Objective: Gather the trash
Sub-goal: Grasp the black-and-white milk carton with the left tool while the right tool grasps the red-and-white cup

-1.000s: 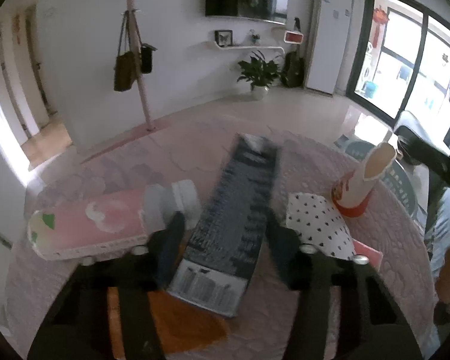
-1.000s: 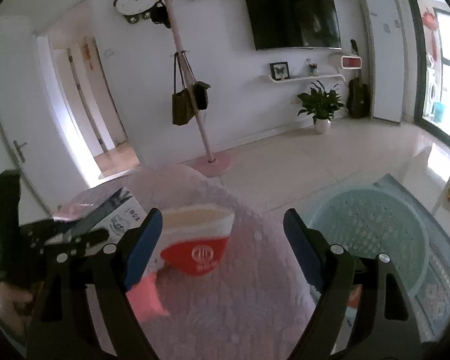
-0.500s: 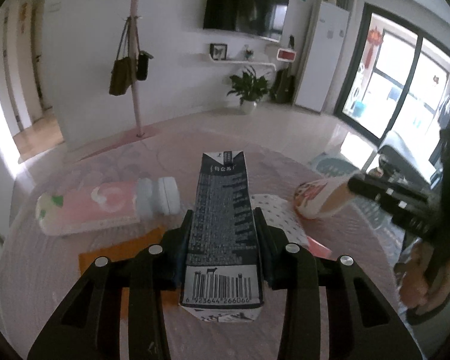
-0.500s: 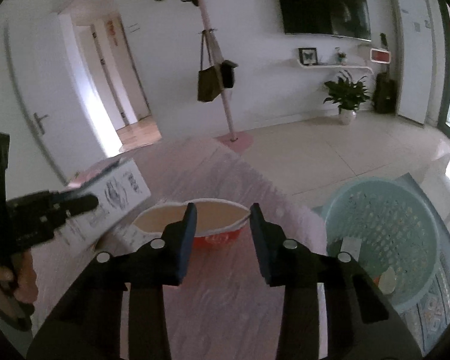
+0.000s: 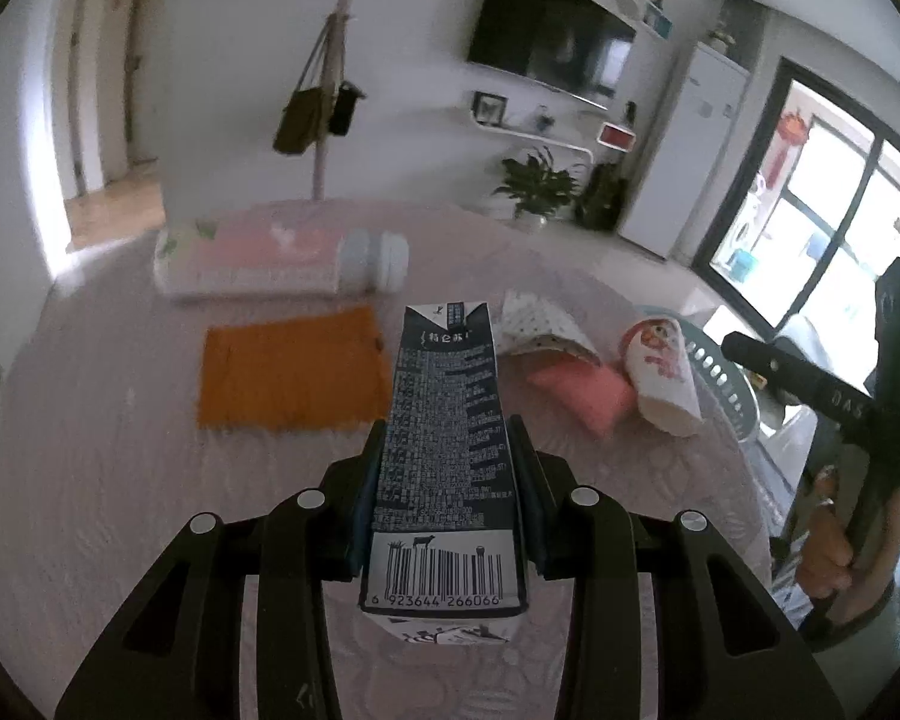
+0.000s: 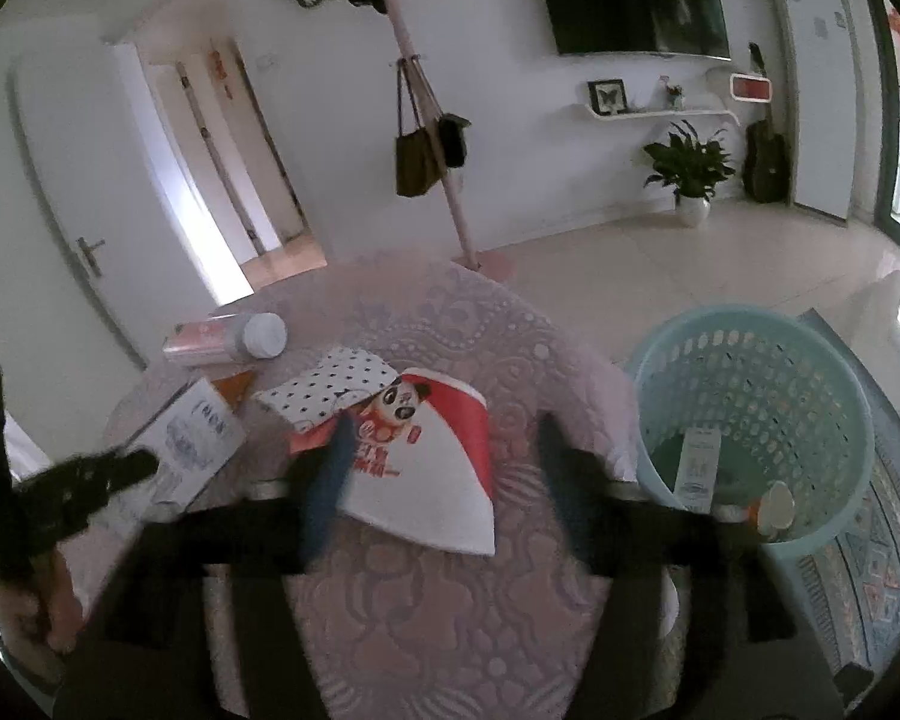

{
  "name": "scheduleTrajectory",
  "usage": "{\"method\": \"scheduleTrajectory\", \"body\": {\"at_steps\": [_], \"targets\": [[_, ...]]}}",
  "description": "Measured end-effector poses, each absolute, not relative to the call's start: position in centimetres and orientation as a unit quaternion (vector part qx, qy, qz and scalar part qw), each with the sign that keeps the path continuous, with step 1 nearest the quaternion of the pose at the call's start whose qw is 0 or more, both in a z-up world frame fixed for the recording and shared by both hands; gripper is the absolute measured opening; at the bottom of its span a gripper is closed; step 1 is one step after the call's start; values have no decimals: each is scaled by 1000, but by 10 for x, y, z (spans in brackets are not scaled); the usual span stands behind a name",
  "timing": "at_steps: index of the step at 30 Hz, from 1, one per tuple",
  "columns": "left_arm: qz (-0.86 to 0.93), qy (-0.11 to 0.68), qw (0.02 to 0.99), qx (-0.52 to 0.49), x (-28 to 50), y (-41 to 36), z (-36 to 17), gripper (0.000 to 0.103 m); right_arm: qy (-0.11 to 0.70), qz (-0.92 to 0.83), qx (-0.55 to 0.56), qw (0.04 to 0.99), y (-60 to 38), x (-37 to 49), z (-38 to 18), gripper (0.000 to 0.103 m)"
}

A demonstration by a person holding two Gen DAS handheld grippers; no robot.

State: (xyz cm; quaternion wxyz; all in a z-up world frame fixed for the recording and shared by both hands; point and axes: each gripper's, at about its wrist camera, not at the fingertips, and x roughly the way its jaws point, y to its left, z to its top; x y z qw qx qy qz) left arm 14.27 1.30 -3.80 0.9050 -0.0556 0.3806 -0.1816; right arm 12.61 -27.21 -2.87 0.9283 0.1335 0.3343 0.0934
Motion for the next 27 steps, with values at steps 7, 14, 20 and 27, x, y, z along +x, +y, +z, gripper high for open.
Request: {"method": "scheduleTrajectory", "body": {"at_steps": [7,14,20,27], "targets": [[-194,393,896,-75,146,16,-57,37,374,91,137,913,-260,155,-57,73],[-193,409,888,-83,150,11,-72,38,393,87,144,904,-259,168,-63,73],[-165,414,893,-67,150,-4,-74,37,423,87,104,896,-238,177,-68,72],[-151,409,899,-43,144,-16,-69,36,395,104,80,909,-228,163,-61,27]]}}
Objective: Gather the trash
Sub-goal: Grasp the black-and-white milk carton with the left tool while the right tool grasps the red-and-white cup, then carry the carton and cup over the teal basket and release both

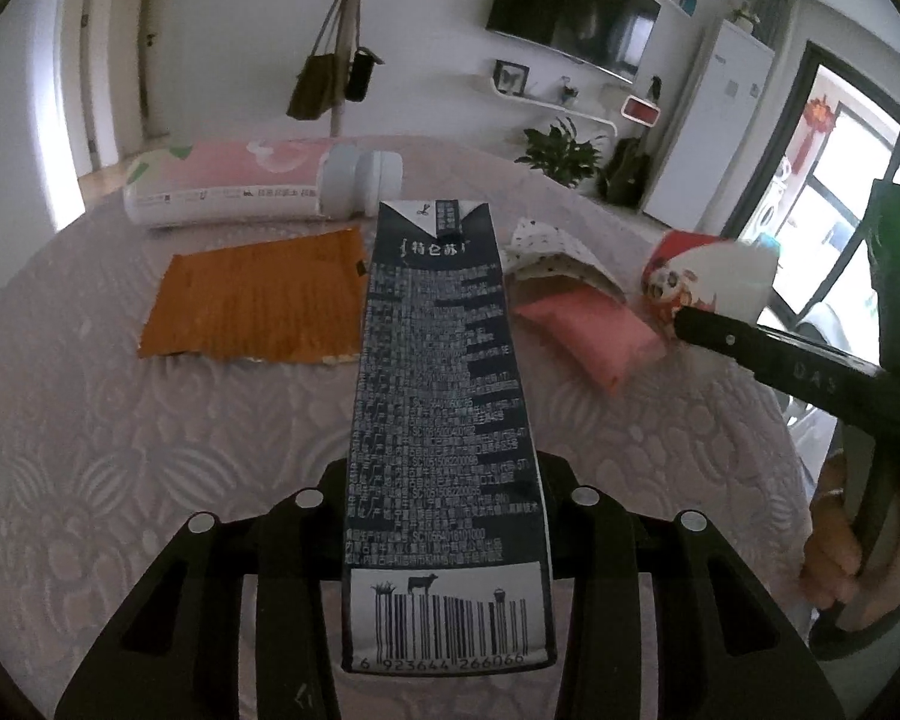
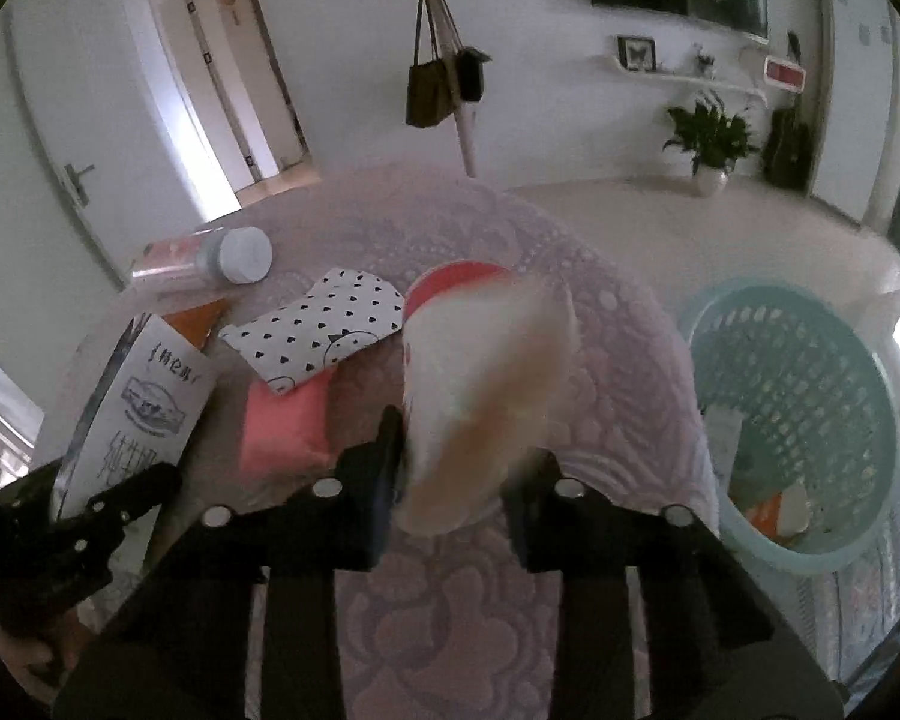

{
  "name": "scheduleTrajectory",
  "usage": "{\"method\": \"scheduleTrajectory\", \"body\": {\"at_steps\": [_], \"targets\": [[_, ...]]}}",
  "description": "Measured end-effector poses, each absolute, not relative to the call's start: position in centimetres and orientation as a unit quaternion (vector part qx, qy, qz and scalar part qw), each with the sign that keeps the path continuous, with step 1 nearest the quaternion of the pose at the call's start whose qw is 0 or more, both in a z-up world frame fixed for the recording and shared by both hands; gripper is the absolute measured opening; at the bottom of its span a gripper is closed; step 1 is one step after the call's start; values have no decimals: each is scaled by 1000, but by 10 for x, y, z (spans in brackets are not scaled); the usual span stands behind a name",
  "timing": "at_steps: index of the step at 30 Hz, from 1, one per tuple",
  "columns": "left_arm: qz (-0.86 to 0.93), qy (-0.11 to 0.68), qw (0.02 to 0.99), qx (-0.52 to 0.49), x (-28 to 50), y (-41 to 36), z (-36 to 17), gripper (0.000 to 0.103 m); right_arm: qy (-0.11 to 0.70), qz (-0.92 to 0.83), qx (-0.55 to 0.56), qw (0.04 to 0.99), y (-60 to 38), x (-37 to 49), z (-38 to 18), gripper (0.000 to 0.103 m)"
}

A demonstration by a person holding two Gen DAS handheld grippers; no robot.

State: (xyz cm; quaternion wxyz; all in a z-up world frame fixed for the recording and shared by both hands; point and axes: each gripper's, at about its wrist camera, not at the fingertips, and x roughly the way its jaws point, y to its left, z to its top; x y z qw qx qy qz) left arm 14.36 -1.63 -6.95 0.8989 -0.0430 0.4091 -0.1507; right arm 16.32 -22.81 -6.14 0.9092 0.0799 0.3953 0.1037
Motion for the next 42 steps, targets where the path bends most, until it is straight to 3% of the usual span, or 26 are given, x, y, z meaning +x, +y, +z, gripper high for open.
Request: {"method": "scheduleTrajectory", "body": {"at_steps": [9,21,25,30,37,42], "targets": [[-180,371,904,-116,127,-2,-57,34,318,109,129,933,-256,138,-43,27],[-246,285,921,-102,109,-50,23,34,250,38,127,959,-312,110,-9,27],[-281,283,913,-85,124,-94,39,34,294,40,196,935,-357,120,-16,27],[-337,295,892,-69,152,-161,39,35,279,-40,158,946,-396,114,-22,27],[-370,355,856,-66,201,-235,-5,35,322,-103,162,927,-443,129,-65,27],[-395,432,807,-81,232,-274,-51,35,432,-152,177,871,-466,161,-125,28]]}}
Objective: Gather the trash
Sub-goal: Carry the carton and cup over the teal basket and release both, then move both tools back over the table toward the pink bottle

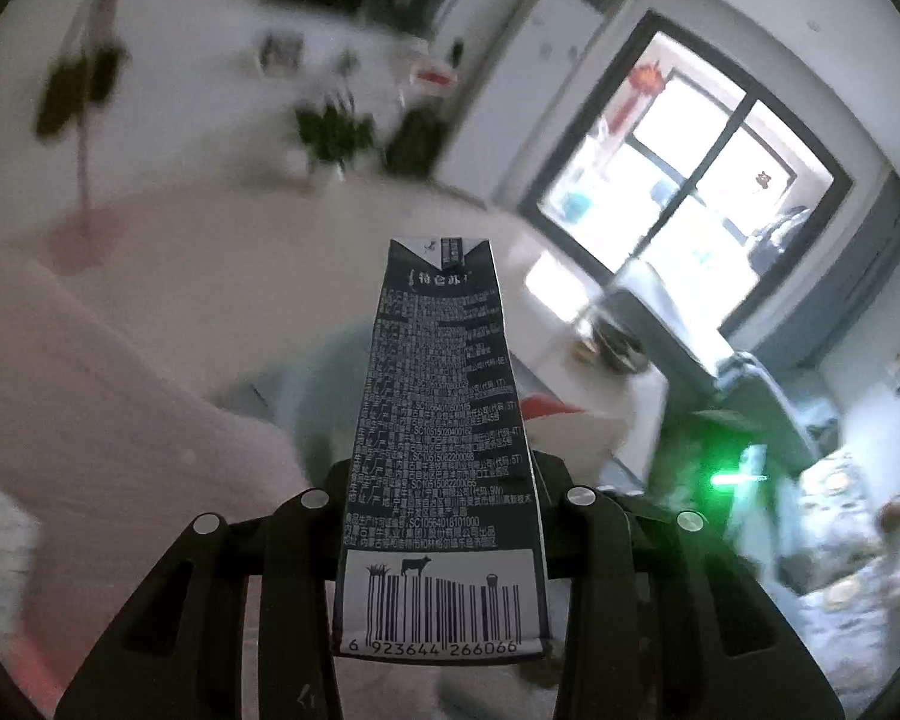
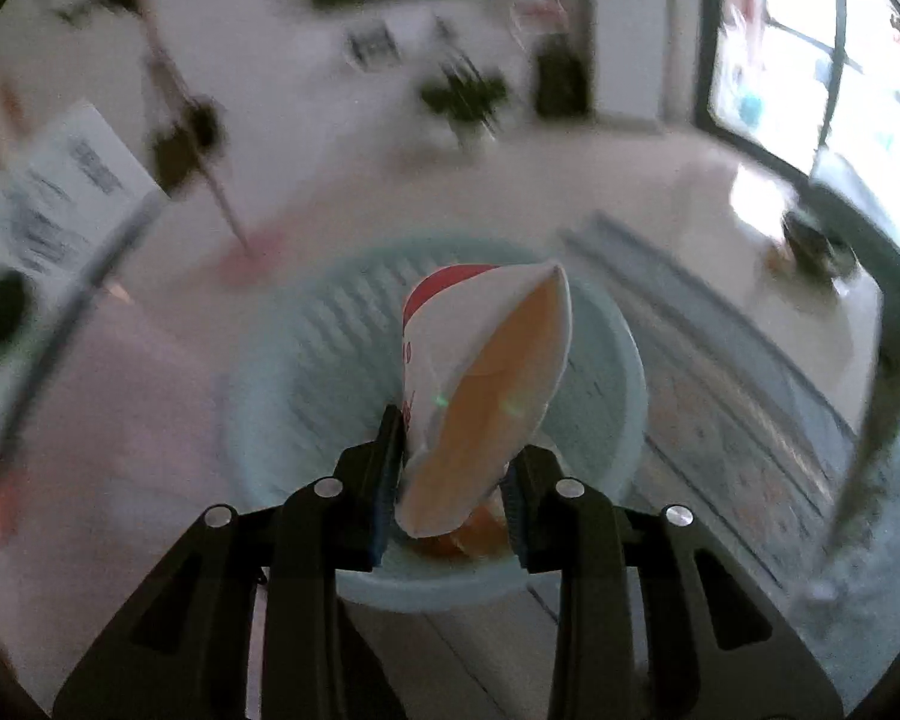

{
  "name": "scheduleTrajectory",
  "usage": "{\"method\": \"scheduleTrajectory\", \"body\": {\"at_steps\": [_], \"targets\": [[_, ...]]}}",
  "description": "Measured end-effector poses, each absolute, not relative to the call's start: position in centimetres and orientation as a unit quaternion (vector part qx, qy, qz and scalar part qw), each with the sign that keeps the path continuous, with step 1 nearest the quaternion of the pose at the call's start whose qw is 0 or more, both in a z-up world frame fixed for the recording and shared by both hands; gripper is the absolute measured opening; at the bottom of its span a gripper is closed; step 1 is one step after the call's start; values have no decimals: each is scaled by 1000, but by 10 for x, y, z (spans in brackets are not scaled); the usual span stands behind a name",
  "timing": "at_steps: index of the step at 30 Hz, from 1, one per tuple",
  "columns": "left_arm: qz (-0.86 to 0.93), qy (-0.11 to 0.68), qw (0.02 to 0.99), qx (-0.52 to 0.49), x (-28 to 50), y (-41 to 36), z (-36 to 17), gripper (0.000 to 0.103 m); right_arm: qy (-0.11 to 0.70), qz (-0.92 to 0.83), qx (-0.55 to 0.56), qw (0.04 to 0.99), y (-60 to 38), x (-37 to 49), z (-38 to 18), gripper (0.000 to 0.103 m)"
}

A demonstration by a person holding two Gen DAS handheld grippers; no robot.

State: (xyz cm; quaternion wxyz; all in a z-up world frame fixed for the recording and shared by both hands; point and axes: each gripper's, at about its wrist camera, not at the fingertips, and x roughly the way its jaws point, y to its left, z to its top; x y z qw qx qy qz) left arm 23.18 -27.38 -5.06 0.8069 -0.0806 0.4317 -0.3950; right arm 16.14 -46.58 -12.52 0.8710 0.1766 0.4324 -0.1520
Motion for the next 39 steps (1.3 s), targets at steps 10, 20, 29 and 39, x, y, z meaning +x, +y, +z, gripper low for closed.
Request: {"method": "scheduleTrajectory", "body": {"at_steps": [10,20,29,39], "targets": [[-397,438,802,-85,238,-271,-70,64,416,-150,240,864,-492,149,-143,59],[-385,406,825,-82,216,-240,-42,68,388,-121,238,882,-471,129,-110,59],[-361,364,854,-95,197,-183,-6,68,355,-73,204,910,-414,123,-66,59],[-288,331,894,-99,187,-91,10,69,320,13,126,939,-312,126,-21,68]]}}
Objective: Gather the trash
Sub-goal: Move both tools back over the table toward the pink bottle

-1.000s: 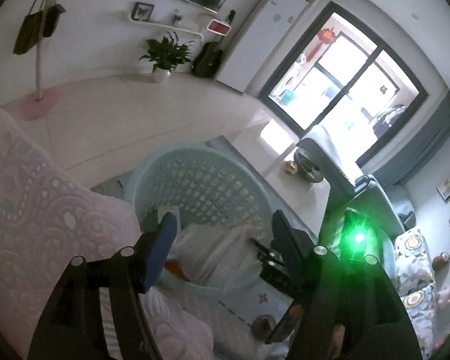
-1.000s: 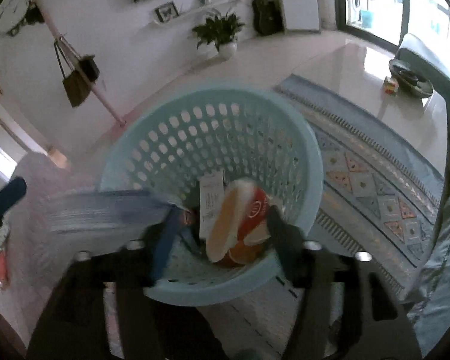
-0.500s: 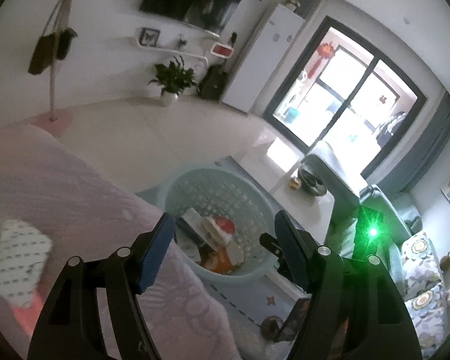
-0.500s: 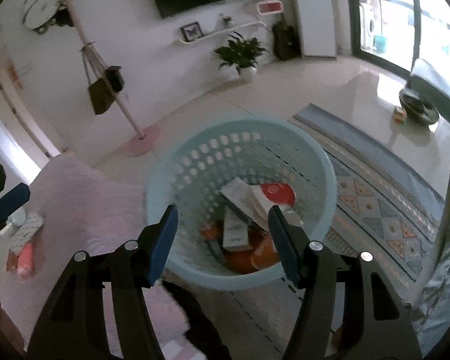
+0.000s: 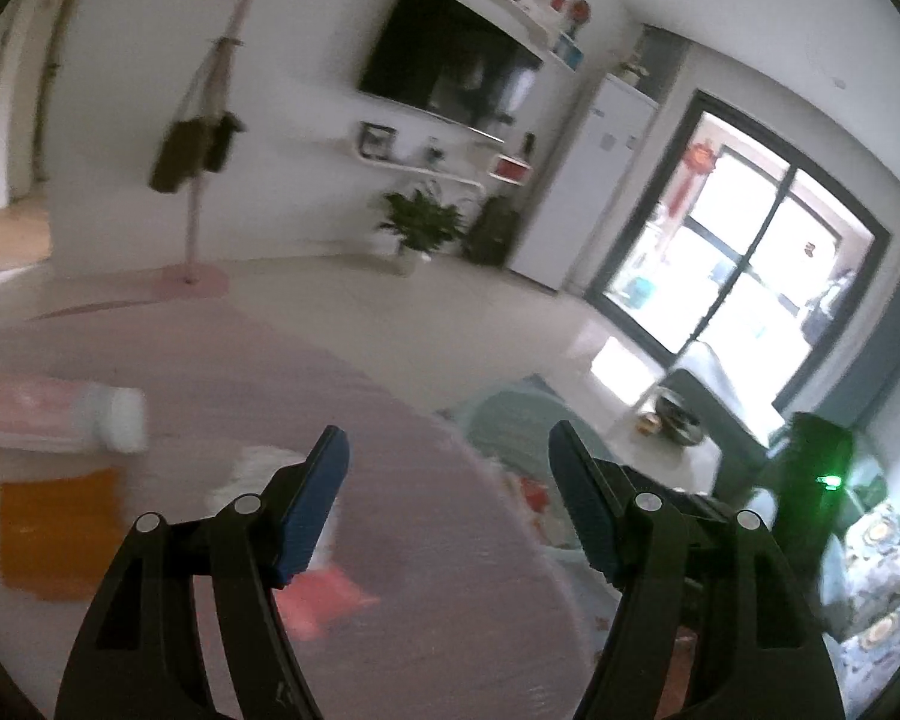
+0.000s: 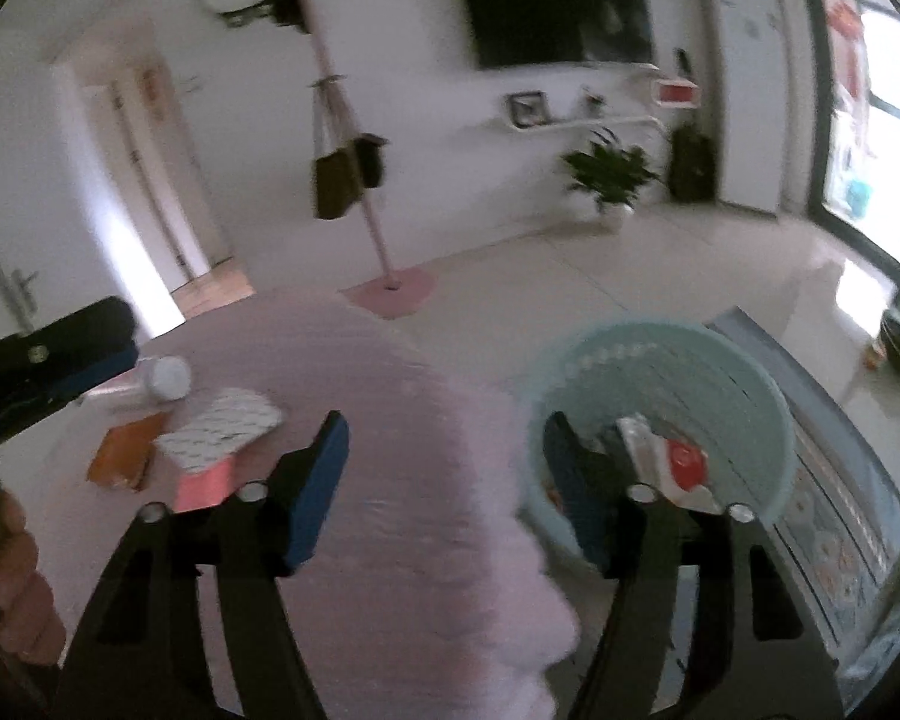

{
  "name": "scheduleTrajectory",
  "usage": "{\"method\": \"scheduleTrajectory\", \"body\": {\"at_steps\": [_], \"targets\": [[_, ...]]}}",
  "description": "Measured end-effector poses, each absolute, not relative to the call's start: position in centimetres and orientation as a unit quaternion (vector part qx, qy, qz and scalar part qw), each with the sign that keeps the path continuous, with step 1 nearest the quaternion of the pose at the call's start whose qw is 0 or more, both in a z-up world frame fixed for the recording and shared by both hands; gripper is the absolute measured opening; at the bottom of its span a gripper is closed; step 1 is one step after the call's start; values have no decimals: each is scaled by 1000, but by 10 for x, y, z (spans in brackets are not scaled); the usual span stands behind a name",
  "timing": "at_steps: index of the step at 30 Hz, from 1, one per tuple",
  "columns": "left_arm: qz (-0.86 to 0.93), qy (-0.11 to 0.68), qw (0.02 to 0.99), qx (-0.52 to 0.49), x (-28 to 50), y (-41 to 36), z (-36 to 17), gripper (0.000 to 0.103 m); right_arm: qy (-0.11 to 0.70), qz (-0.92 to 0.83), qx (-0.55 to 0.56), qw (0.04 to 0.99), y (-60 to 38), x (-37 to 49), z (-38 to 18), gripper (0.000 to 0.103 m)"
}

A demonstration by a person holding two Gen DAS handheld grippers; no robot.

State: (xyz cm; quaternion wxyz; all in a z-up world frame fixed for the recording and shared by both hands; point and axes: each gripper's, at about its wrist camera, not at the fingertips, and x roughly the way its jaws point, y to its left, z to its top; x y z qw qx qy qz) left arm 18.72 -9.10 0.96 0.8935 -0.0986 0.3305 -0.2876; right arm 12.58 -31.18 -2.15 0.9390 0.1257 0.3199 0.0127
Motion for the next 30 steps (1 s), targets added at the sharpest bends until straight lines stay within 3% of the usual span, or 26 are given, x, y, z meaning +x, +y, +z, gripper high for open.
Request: {"method": "scheduleTrajectory", "body": {"at_steps": [3,7,11,18,27,29,30], "targets": [[-260,328,900,-121,190,-58,12,72,327,40,110,938,-281,133,-19,76],[-221,325,907,-152,197,-9,10,72,359,79,113,923,-247,148,-29,76],[-163,318,921,-156,206,40,10,82,363,100,85,922,-216,154,-30,77],[-53,326,928,-170,243,125,-7,82,372,119,58,919,-181,165,-46,82],[-129,365,902,-192,273,129,-46,80,383,89,17,919,-169,172,-55,81],[-143,368,903,-171,264,120,-45,77,378,91,14,921,-167,171,-55,79],[-152,368,904,-157,257,115,-42,73,377,92,11,922,-165,169,-55,73]]}}
